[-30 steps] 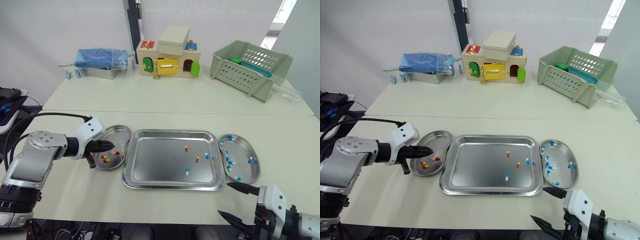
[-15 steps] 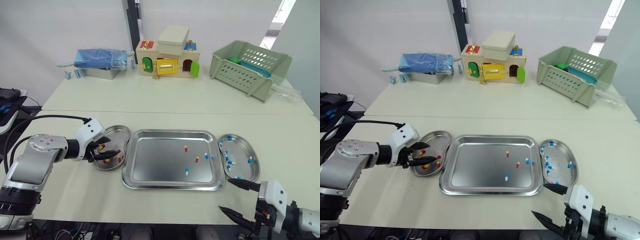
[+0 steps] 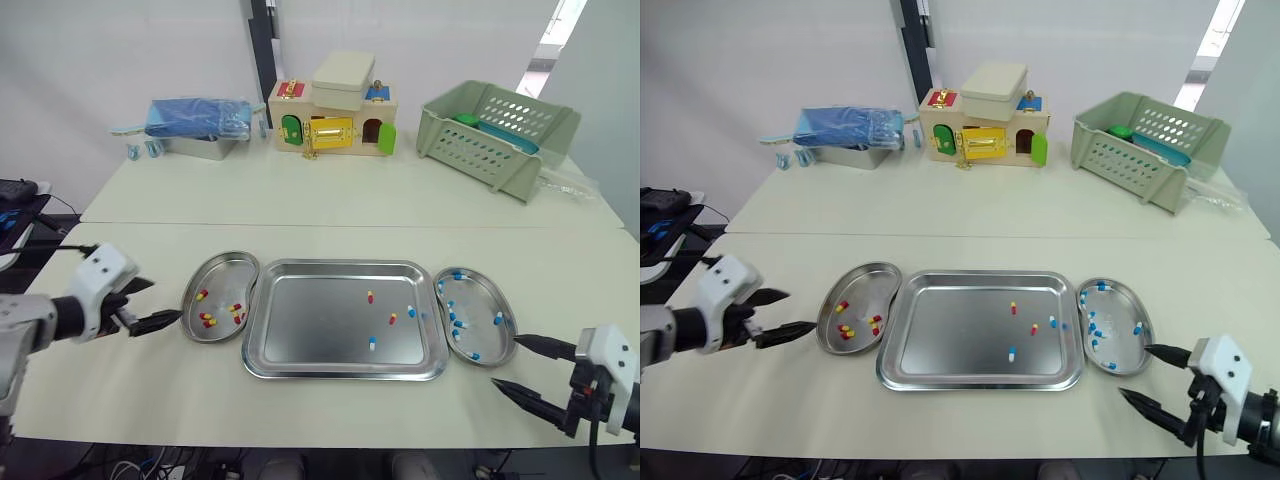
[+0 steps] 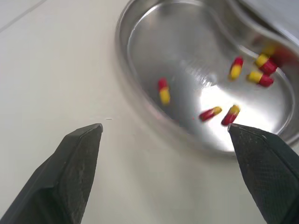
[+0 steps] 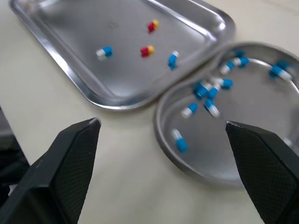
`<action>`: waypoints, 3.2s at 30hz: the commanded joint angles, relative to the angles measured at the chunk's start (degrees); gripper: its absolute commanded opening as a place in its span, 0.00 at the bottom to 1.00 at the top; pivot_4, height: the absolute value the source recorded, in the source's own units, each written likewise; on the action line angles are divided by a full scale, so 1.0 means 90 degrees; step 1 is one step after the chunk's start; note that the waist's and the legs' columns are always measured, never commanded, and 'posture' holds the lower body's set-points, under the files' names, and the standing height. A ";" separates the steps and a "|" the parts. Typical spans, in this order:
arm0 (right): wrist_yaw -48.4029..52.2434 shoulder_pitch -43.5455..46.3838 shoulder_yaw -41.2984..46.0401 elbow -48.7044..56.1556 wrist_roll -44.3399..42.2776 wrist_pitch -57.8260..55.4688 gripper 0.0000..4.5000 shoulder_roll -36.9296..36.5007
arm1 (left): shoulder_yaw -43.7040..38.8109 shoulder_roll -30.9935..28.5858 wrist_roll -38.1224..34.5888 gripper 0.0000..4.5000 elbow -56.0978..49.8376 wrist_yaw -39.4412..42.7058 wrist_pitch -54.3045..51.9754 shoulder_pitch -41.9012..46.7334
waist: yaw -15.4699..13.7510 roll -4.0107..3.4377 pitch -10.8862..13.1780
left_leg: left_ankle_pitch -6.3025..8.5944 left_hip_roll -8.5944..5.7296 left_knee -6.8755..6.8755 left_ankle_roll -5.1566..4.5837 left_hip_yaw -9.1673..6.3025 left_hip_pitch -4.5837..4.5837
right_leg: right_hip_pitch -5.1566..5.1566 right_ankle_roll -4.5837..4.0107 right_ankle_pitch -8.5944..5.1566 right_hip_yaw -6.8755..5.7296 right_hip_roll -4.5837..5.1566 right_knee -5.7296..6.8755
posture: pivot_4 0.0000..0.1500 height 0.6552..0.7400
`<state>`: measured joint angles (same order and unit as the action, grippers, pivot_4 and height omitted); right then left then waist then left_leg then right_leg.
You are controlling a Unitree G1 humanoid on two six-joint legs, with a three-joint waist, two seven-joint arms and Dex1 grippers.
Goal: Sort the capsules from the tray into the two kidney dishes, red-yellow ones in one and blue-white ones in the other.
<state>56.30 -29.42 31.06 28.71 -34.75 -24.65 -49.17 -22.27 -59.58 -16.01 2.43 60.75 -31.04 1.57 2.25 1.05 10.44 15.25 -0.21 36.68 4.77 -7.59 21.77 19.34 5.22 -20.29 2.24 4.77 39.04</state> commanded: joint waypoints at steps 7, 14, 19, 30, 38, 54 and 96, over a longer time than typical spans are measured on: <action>0.0610 0.1224 0.0220 -0.2198 0.0434 0.0283 1.00 -0.0763 | -0.1567 0.0103 -0.0057 0.99 0.0259 -0.0177 0.0581 -0.1296 | 0.0000 0.0001 0.0003 | 0.0001 -0.0001 -0.0003 -0.0001 0.0005 0.0001 | 0.0002 0.0000 0.0000 0.0001 0.0005 -0.0004 | 1.00 1.00; 0.0755 0.2201 -0.0113 -0.3521 0.0835 0.0677 1.00 -0.0822 | -0.1819 0.0422 -0.0143 0.99 0.0001 -0.0399 0.0620 -0.1784 | 0.0014 -0.0001 0.0004 | 0.0001 -0.0001 -0.0005 -0.0001 0.0010 0.0001 | 0.0004 0.0000 0.0000 0.0004 0.0007 -0.0005 | 1.00 1.00; 0.0895 0.2396 -0.0205 -0.3846 0.0973 0.0857 1.00 -0.0844 | -0.1797 0.0470 -0.0173 0.99 -0.0088 -0.0507 0.0594 -0.1852 | 0.0010 -0.0001 0.0004 | 0.0001 -0.0002 -0.0005 -0.0001 0.0009 0.0002 | 0.0004 0.0000 0.0000 0.0003 0.0007 -0.0005 | 1.00 1.00; 0.0894 0.2584 -0.0253 -0.4087 0.1072 0.1035 1.00 -0.0782 | -0.1766 0.0498 -0.0237 0.99 -0.0121 -0.0623 0.0558 -0.1884 | 0.0019 -0.0002 0.0003 | 0.0001 -0.0001 -0.0006 -0.0001 0.0010 0.0000 | 0.0005 0.0000 0.0000 0.0004 0.0007 -0.0003 | 1.00 1.00; 0.0887 0.2545 -0.0217 -0.4123 0.1095 0.1097 1.00 -0.0787 | -0.1709 0.0459 -0.0249 0.99 -0.0124 -0.0619 0.0523 -0.1817 | 0.0019 -0.0002 0.0003 | 0.0000 -0.0001 -0.0006 -0.0001 0.0011 0.0000 | 0.0005 0.0000 0.0000 0.0005 0.0007 -0.0003 | 1.00 1.00; 0.1797 0.3489 -0.0768 -0.3810 0.1068 0.0906 1.00 -0.1558 | -0.0795 0.2669 -0.1548 0.99 -0.2583 0.1438 0.3807 -0.3214 | 0.0047 -0.0022 0.0000 | 0.0002 -0.0010 -0.0003 0.0000 0.0036 0.0002 | 0.0002 0.0006 0.0004 0.0019 0.0024 -0.0014 | 1.00 1.00; 0.3387 0.8588 -0.6957 -0.3124 0.3822 0.1898 0.72 0.1089 | 0.0929 0.3576 -0.1595 1.00 -0.2011 0.1424 0.6315 -0.3935 | 0.0055 -0.0023 0.0001 | 0.0002 -0.0010 0.0002 0.0000 0.0000 0.0009 | 0.0012 0.0007 0.0005 -0.0004 0.0017 -0.0012 | 1.00 1.00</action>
<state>86.24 46.39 -31.55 0.28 -1.12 -7.83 -39.64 -13.96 -27.32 -30.19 -15.04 74.19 24.49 -33.16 2.74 0.84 10.45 15.27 -0.30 36.70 4.77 -7.59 21.85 19.45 5.29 -20.25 2.21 4.92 38.94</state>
